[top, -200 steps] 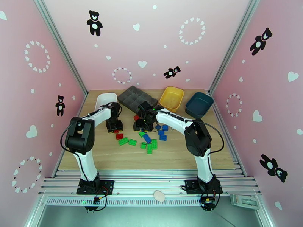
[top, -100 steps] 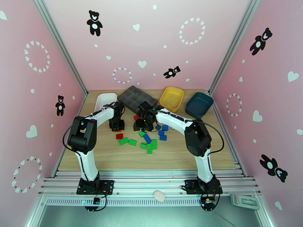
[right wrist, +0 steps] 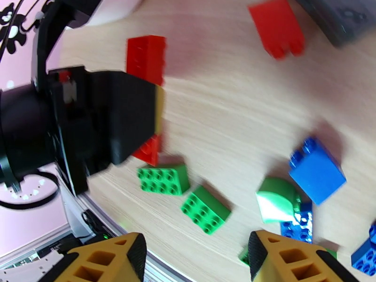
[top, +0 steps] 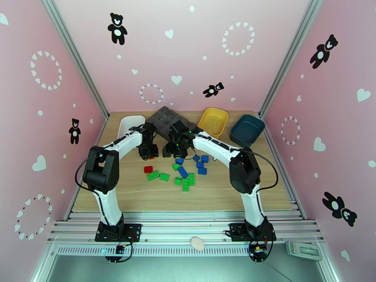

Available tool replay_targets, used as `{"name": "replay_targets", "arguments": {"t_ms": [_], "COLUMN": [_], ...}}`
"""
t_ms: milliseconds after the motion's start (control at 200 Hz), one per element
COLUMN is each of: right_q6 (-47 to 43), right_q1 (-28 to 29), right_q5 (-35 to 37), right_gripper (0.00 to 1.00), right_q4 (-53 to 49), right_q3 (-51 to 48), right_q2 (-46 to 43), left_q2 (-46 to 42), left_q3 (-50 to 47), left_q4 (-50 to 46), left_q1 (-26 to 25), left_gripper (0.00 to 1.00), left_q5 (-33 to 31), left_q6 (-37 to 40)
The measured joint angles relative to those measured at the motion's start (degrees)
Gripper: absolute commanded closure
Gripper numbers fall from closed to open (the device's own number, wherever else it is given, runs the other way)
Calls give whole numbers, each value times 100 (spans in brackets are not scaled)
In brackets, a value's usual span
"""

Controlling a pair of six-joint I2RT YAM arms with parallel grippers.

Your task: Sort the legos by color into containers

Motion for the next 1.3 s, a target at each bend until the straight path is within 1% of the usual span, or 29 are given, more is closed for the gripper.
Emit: {"name": "replay_targets", "arguments": {"t_ms": [140, 210, 405, 541, 656, 736, 766, 831, 866, 931, 1151, 1301], "right_q6": [22, 70, 225, 286, 299, 302, 299, 299, 295, 284, 190, 127], "right_q1": [-2, -13, -7, -11, -11, -11, -11, -11, -11, -11, -13, -11], "right_q5": [-129, -219, -503, -592, -629, -645, -643, -645, -645, -638, -586, -472], "right_gripper": [38, 38, 38, 38, 38, 38, 38, 38, 38, 38, 38, 38], "right_q4": [-39, -28, 116, 166, 162, 160, 157, 153, 144, 116, -98, -166], "right_q3": [498, 732, 1320, 1484, 1495, 1499, 1499, 1502, 1504, 1504, 1502, 1410], "right_q2": [341, 470, 756, 833, 839, 841, 841, 841, 841, 841, 841, 839], "left_q2": [-92, -149, -234, -232, -142, 74, 173, 420, 544, 752, 863, 522], "left_q3": [247, 326, 713, 1062, 1543, 2004, 2155, 2476, 2614, 2791, 2833, 2232], "left_q4": [-37, -55, -125, -164, -293, -398, -431, -525, -586, -678, -916, -852], "left_q1": [68, 219, 844, 1331, 1681, 1860, 1902, 1958, 1971, 1989, 1991, 1967], "left_gripper": [71, 71, 71, 71, 70, 68, 66, 54, 50, 45, 44, 43], "left_q5": [201, 306, 638, 723, 719, 717, 702, 645, 608, 553, 424, 348], "left_q6": [-11, -57, -190, -295, -367, -400, -402, -404, -391, -369, -356, -356]}}
